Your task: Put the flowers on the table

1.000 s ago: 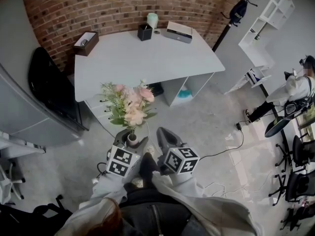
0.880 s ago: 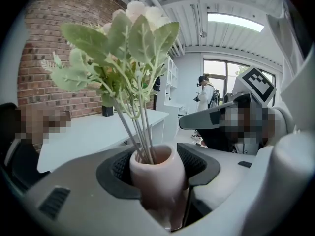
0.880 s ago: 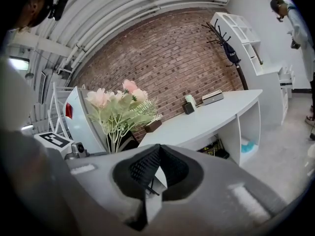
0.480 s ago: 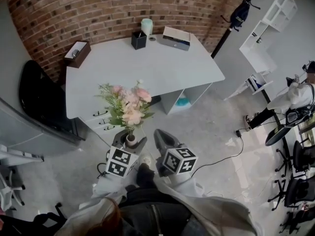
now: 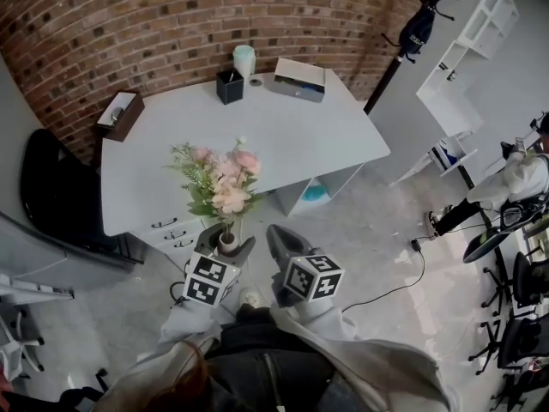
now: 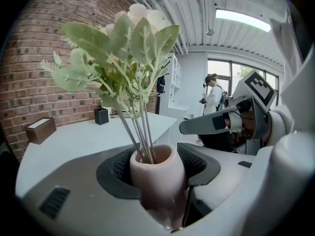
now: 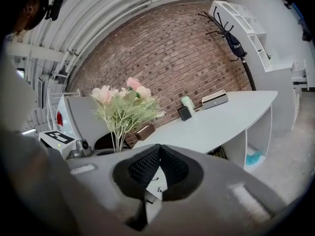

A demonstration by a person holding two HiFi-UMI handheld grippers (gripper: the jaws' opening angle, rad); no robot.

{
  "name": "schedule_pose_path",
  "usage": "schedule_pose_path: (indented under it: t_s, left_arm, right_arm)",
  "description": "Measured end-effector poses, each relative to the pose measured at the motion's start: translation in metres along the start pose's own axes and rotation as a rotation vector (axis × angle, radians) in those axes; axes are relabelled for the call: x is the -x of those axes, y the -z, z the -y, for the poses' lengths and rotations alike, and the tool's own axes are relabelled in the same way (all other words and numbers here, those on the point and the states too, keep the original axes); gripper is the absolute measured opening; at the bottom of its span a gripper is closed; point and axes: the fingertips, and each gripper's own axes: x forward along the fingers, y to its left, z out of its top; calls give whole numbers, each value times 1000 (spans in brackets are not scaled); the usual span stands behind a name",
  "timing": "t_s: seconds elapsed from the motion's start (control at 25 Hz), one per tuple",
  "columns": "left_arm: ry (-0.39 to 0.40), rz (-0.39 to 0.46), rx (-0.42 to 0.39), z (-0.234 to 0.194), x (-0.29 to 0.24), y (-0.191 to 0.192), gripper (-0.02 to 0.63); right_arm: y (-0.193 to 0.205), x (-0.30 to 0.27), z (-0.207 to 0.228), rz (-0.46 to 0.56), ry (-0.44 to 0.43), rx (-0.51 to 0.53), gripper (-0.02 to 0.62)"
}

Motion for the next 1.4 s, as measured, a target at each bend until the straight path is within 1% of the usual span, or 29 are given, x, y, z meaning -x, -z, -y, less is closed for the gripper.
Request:
schedule_pose_path:
  t_s: [0.16,0.32,0.6,0.76,1.0,1.24,1.4]
  left_arm:
    - [15,-21,0,-8,-27,-17,236]
    - [16,-10,-11,-17,-54,-33,236]
    - [2,19,-7,-25,-83,-45,236]
    - [15,1,-11,-26,-89,-41,236]
    - [19,-6,-7,-46,-110,-46,236]
    - [36,6,-22,-62,-144,-65,236]
    - [48,9,-23,-75,-167,-80,236]
  right_arm:
    - [-20,-16,23,0,-8,1,-2]
    - [-41,-29,45,13,-11,9,-2]
    - [-51,-44,77,10,-7,-8,-2]
    - [-56,-48,88,20,8,-23,-2]
    - [-53,-58,109,20,50,-49,-2]
    - [-65,-73,137,24,86,-67,-2]
    - [-83,-92,149,22,80,-59,-2]
